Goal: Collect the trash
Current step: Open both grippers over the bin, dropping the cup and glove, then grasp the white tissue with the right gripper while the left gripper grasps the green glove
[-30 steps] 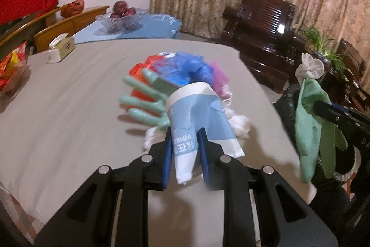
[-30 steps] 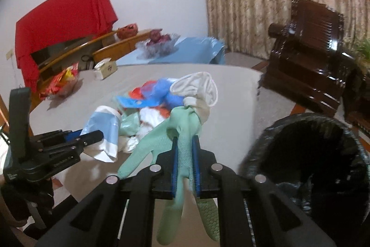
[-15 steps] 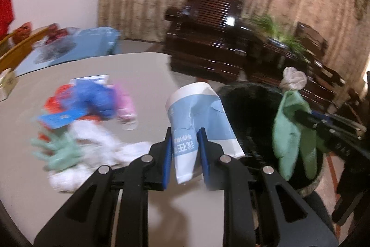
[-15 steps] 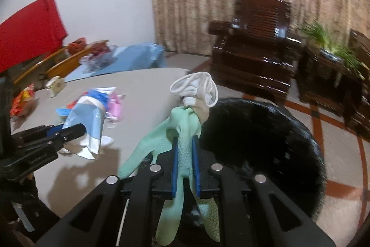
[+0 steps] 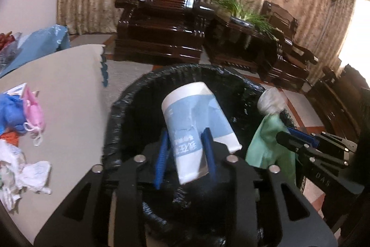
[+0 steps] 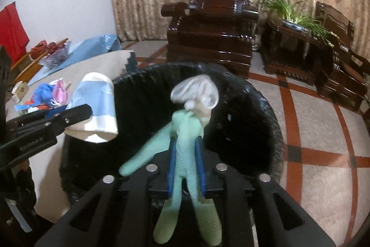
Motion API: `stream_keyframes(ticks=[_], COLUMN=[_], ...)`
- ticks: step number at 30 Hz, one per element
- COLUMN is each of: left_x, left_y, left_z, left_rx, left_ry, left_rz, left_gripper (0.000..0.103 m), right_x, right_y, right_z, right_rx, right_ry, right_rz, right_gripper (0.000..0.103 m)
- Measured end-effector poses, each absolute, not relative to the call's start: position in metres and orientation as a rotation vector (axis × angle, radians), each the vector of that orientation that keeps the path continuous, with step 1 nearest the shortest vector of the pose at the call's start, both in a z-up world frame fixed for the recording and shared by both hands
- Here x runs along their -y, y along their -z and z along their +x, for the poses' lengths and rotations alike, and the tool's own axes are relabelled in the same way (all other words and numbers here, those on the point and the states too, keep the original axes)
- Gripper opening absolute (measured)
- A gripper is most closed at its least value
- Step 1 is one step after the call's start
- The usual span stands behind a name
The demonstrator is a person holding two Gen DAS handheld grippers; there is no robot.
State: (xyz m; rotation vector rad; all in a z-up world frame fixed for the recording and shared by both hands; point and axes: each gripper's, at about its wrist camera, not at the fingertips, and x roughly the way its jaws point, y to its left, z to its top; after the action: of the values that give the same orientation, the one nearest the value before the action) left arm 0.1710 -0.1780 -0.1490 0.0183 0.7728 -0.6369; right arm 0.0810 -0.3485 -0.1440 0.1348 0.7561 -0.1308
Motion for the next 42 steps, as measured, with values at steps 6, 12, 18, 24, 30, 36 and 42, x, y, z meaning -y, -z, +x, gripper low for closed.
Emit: stream_keyframes(ticks=[6,12,18,24,30,36,42], left_x=[0.172,0.123,0.048,-0.036,-0.104,-0.138,-0.152], left_y=[0.152,0.133,0.110,0.104,0.113,0.124,0.134], left_z=[0.174,0.163,0.149,0.143,0.139,0.145,0.147], left_rx=[-0.789,-0.687,-0.622,-0.617,-0.638,-0.657,-0.658], left_ry=[0.639,0.527,0.343,0.147,-0.004,-0.071,-0.088], left_rz=[-0.010,-0.002,0.001,-0.002,-0.005,-0.025,-0.029], left_gripper=[0.052,0.077,0.086,0.086,0.086,0.086,0.085], right_x=[0.355,0.341,0.291,0.220,0.151,0.098,0.064], right_y=[0.143,0.120,0.098,0.095,0.103,0.122,0.145], right_z=[0.070,0.064,0.079,0.104,0.129,0.154,0.182], right_rx=[-0.747,-0.643,-0.575,-0.568,-0.583,-0.610,-0.659], right_ry=[0.155,0.145,0.013,-0.161,-0.313,-0.402,-0.443], right_rz=[0.150,0.146,0.127,0.098,0.060,0.032,0.011], right_gripper=[0.048,0.098,0.097,0.097,0.097,0.097,0.093])
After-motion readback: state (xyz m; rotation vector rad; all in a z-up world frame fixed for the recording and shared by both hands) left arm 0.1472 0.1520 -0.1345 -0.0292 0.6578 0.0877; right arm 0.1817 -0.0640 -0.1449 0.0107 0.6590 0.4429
